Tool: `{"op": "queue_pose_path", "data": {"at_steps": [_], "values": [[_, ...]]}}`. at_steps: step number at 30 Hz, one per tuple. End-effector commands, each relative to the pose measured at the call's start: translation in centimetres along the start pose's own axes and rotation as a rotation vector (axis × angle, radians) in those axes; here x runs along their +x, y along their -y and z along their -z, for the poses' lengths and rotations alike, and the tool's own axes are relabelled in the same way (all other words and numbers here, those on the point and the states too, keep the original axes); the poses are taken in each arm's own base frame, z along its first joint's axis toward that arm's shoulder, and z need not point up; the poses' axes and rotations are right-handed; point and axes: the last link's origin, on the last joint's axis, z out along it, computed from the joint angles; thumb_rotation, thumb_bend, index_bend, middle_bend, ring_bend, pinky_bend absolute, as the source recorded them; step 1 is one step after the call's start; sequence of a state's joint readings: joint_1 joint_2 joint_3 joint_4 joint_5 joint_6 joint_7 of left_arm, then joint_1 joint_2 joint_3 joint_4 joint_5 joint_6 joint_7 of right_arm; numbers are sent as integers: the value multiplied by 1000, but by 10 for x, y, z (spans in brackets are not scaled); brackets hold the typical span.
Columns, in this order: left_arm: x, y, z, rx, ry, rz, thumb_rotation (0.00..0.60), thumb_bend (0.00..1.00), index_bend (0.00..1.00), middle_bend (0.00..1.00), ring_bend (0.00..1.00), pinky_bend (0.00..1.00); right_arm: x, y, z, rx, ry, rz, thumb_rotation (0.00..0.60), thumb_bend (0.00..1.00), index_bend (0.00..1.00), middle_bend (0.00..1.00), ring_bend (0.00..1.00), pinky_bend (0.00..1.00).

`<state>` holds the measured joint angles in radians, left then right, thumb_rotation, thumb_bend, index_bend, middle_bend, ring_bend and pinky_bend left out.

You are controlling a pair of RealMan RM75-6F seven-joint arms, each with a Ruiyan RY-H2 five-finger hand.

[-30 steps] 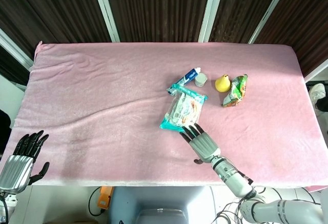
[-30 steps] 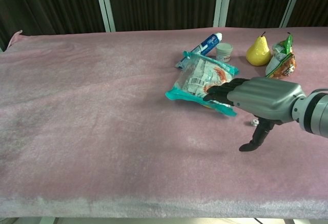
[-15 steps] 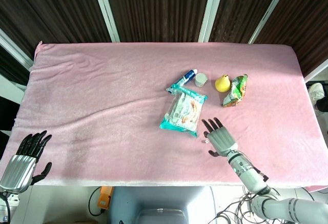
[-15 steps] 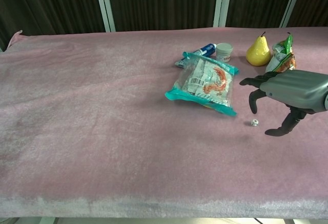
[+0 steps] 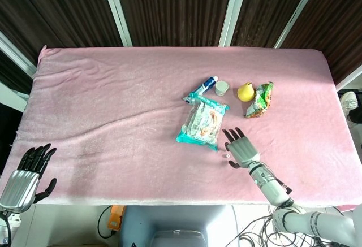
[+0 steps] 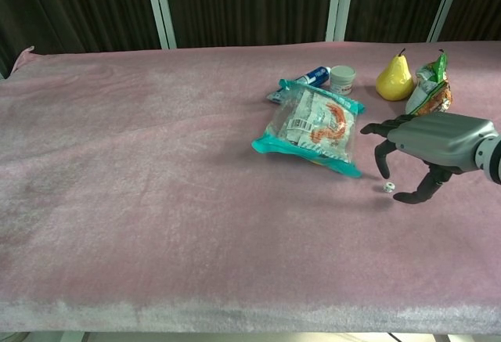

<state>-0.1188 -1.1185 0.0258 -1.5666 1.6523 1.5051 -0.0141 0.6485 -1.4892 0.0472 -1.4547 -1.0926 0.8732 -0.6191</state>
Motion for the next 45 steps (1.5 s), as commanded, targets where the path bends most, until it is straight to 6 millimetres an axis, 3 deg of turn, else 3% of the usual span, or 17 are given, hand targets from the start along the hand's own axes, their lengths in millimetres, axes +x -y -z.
{"op": "queue_pose_path", "data": {"at_steps": [1,31,34,41,43,45], "values": [[0,0,0,0,0,0,600,401,0,0,0,41,0,1,-1,2,-1,0,600,425,579,0,0,0],[3,2,1,4,-6,9,600,400,0,0,0,42,0,8,-4,5,-13,6,600,515,694,0,0,0],[3,2,2,4,-7,11,600,401,0,0,0,41,8,10,2,15,-42,-18,600,518,696,0,0,0],[3,3,2,5,-8,12,600,400,0,0,0,41,50,25,32,97,-210,-103,600,517,688,0,0,0],[3,2,1,5,-8,13,600,401,0,0,0,41,58,28,40,115,-240,-114,600,517,663,0,0,0],[3,2,1,5,-7,12,600,400,0,0,0,42,61,31,45,129,-256,-117,600,517,540,0,0,0]]}}
